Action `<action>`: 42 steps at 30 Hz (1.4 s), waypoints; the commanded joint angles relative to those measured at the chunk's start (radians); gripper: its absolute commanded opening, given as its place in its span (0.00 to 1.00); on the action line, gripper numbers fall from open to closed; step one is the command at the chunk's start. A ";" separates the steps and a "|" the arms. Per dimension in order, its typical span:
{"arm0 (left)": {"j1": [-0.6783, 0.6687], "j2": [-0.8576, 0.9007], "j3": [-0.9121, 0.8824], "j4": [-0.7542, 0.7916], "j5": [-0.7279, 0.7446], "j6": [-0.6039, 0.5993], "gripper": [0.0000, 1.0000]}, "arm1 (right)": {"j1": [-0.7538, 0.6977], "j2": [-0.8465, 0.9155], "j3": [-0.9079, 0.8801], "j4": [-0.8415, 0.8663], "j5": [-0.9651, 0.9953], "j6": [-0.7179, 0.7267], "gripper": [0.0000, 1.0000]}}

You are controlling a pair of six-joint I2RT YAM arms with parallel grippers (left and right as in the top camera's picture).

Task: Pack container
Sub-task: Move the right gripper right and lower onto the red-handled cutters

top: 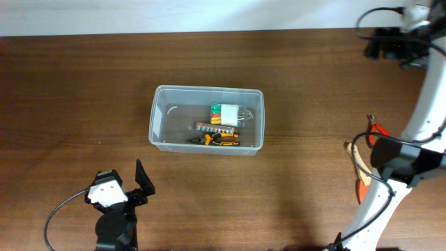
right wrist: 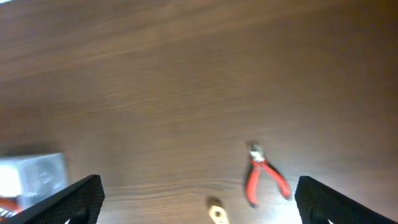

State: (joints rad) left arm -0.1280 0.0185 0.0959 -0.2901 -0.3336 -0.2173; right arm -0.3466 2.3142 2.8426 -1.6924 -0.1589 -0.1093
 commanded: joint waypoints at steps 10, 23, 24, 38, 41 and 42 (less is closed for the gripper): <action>-0.003 -0.006 -0.003 -0.002 -0.003 0.009 0.99 | -0.100 -0.034 -0.253 0.023 0.227 0.008 0.99; -0.003 -0.006 -0.003 -0.002 -0.003 0.009 0.99 | -0.105 -0.034 -0.869 0.296 0.235 -0.016 0.74; -0.003 -0.006 -0.003 -0.002 -0.003 0.009 0.99 | -0.105 -0.034 -0.895 0.309 0.235 -0.016 0.71; -0.003 -0.006 -0.003 -0.002 -0.004 0.009 0.99 | -0.105 -0.034 -0.999 0.433 0.215 -0.018 0.44; -0.003 -0.006 -0.003 -0.002 -0.003 0.009 0.99 | -0.105 -0.034 -1.001 0.450 0.204 -0.044 0.44; -0.003 -0.006 -0.003 -0.002 -0.003 0.009 0.99 | -0.105 -0.034 -1.001 0.453 0.192 -0.056 0.44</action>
State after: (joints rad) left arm -0.1280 0.0185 0.0959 -0.2897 -0.3336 -0.2173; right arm -0.4458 2.2936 1.8507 -1.2465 0.0586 -0.1371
